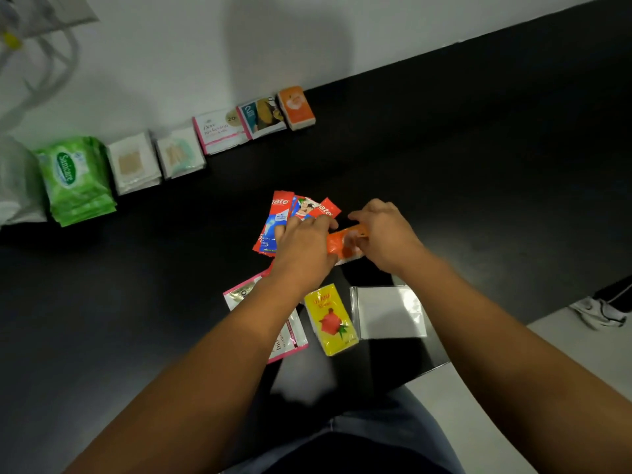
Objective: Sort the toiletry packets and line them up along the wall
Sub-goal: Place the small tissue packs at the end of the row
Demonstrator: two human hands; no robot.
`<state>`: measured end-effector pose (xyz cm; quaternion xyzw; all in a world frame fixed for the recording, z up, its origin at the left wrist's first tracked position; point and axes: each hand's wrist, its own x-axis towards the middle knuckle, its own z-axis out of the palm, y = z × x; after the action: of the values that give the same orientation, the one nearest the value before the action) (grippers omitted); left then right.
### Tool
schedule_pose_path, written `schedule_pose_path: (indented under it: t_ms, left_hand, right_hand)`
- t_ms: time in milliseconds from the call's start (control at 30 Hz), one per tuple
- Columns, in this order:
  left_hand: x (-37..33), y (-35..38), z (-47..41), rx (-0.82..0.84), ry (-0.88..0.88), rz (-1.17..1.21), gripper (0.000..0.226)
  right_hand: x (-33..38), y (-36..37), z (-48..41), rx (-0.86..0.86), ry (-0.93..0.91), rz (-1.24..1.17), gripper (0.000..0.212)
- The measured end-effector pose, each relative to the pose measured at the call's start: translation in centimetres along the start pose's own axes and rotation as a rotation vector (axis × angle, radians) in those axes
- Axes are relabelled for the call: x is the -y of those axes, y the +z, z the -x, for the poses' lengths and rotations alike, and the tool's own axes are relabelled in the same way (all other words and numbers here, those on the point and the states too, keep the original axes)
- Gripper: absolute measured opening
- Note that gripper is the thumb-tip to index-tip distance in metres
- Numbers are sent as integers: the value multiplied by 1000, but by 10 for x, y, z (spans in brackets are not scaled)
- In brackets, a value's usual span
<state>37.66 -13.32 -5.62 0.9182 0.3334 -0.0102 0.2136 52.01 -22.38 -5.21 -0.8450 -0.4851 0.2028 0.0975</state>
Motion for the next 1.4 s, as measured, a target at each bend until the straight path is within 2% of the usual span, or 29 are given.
schedule_pose_path:
  t_ms: [100,200,300,400,467,533,600,633,733,833,967,1100,1300,1400]
  left_hand:
    - [3,-11,-17,-5,38,188,34]
    - [11,-28,-43,-142,46,413,37]
    - [17,-39,-70,-314,-130,546,51]
    - [19,-34,-94,-405,-335,714,60]
    - [22,-27,-116,-389,-425,825,45]
    - [27,-24,-140,-371,-429,756,25]
    - [31,-25,-162,-395,-389,644,14]
    - [33,-28,-171,-440,-369,632,12]
    - [46,-36,-201,-566,-364,590,13]
    - [58,-41,-227,-589,-418,549,14]
    - [60,-43,-243,-602,-417,315,19]
    - [56,-39,-243,-591,-399,188,33]
    - [42,-51,-214,-628,-406,195,29]
    - [32,-57,-183,-605,-370,243,24]
  right_hand:
    - [-8,-8,-7,10,-73,-20,31]
    - [-9,-18,-23,-11,-112,-203,25]
    - [-4,-30,-50,-55,-85,-371,21]
    - [3,-32,-87,-79,9,-714,12]
    - [8,-31,-113,-95,56,-888,10]
    - [9,-29,-142,-114,72,-942,15]
    - [7,-29,-172,-149,92,-910,24]
    - [7,-29,-186,-178,90,-869,22]
    - [7,-31,-219,-234,14,-728,12]
    - [9,-34,-244,-219,-50,-607,18]
    - [14,-35,-265,-176,-105,-465,25]
    - [15,-35,-270,-108,-80,-488,24]
    - [14,-44,-246,-103,-104,-536,14]
    - [13,-41,-216,-176,-82,-481,37]
